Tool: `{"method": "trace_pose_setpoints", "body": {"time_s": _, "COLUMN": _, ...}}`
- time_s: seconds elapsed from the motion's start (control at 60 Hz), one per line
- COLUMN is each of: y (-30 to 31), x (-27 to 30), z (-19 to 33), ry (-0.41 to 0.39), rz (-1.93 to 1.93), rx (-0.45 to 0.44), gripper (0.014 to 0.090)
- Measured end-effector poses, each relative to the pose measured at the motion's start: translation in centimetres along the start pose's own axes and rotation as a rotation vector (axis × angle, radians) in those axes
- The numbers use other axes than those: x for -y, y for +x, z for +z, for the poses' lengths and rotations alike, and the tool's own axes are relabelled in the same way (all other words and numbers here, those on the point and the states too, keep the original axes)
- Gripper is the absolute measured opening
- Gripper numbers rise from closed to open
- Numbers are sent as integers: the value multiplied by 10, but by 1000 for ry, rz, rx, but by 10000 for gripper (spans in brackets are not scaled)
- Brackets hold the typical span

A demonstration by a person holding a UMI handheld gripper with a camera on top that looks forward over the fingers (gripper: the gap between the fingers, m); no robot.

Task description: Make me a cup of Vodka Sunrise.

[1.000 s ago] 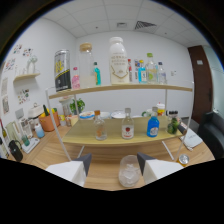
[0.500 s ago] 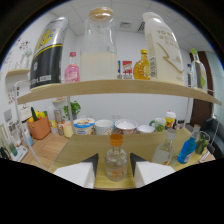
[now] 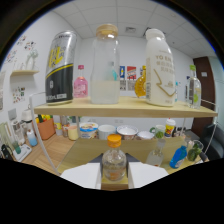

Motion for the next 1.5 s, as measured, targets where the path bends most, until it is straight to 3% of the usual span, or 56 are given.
{"method": "trace_pose_setpoints", "body": {"time_s": 0.2, "y": -6, "x": -14, "z": -45, "ry": 19, "rz": 66, "rx": 4, "gripper": 353}}
{"method": "trace_pose_setpoints", "body": {"time_s": 0.683, "y": -8, "x": -183, "z": -14, "ry": -206, "rz": 80, "rx": -50, "gripper": 351}}
{"method": "trace_pose_setpoints", "body": {"time_s": 0.9, "y": -3, "x": -213, "z": -8, "ry": -297, "rz": 102, "rx": -70, "gripper": 353}}
{"method": "trace_pose_setpoints", "body": {"time_s": 1.217, "y": -5, "x": -214, "z": -10, "ry": -301, "rz": 74, "rx": -41, "gripper": 376}}
{"method": "trace_pose_setpoints", "body": {"time_s": 1.383, "y": -3, "x": -208, "z": -22, "ry": -291, "rz": 33, "rx": -31, "gripper": 539}}
{"method": "trace_pose_setpoints", "body": {"time_s": 1.4, "y": -3, "x": -205, "z": -24, "ry": -285, "rz": 33, "rx": -27, "gripper": 574}}
{"method": "trace_pose_setpoints", "body": {"time_s": 1.417, "y": -4, "x": -201, "z": -27, "ry": -279, "rz": 32, "rx": -23, "gripper": 658}}
{"method": "trace_pose_setpoints", "body": {"time_s": 1.5, "y": -2, "x": -174, "z": -43, "ry": -218, "rz": 17, "rx": -12, "gripper": 771}}
